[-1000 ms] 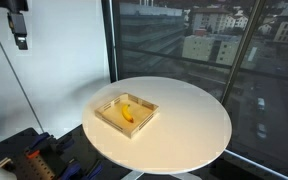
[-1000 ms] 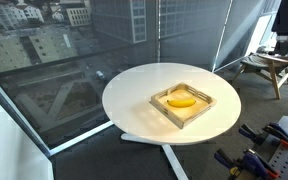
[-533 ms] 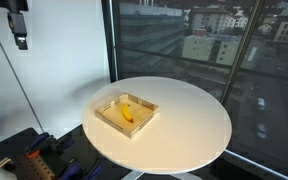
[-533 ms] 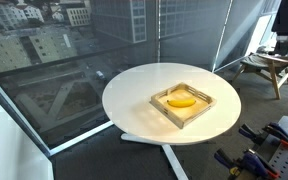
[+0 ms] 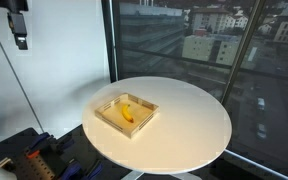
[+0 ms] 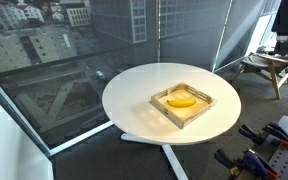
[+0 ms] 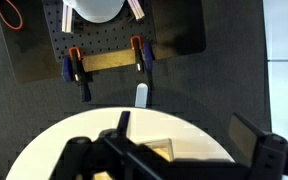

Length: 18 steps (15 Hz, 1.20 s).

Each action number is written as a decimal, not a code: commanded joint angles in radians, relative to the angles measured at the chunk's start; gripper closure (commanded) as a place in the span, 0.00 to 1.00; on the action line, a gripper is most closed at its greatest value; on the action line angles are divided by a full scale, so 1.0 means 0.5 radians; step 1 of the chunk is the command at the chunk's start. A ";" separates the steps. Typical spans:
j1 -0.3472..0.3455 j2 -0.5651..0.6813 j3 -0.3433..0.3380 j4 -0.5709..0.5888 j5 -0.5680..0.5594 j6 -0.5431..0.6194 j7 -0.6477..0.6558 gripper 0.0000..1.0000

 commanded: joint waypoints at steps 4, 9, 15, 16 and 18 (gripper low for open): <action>-0.023 -0.002 0.015 0.004 0.008 -0.006 -0.013 0.00; -0.022 -0.002 0.016 0.005 0.009 -0.005 -0.013 0.00; -0.020 0.020 0.037 0.024 -0.005 0.042 -0.027 0.00; -0.022 0.030 0.041 0.030 -0.008 0.060 -0.028 0.00; -0.026 0.047 0.046 0.037 -0.013 0.119 -0.030 0.00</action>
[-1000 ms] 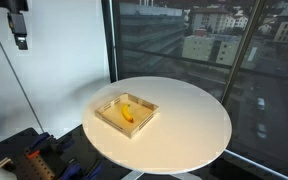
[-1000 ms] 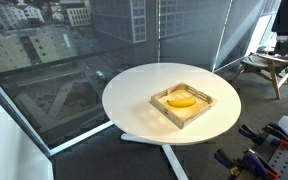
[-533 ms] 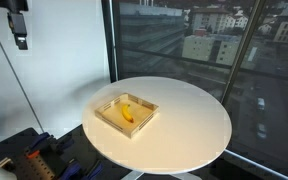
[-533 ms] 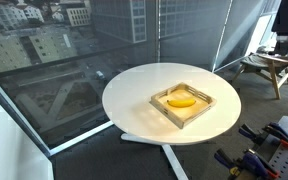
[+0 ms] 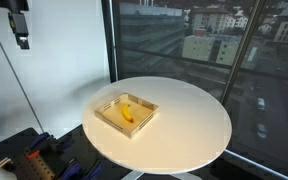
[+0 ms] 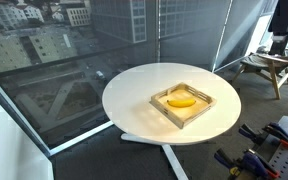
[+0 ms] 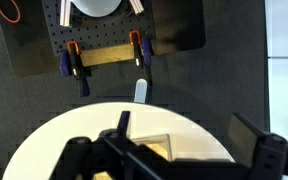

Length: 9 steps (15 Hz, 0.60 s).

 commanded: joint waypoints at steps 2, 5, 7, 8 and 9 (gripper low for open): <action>-0.024 0.063 0.018 0.045 -0.013 0.137 -0.027 0.00; -0.026 0.117 0.015 0.058 -0.019 0.246 -0.029 0.00; -0.027 0.164 0.011 0.069 -0.028 0.305 -0.034 0.00; -0.027 0.187 0.008 0.075 -0.033 0.329 -0.036 0.00; -0.029 0.213 0.005 0.084 -0.040 0.355 -0.037 0.00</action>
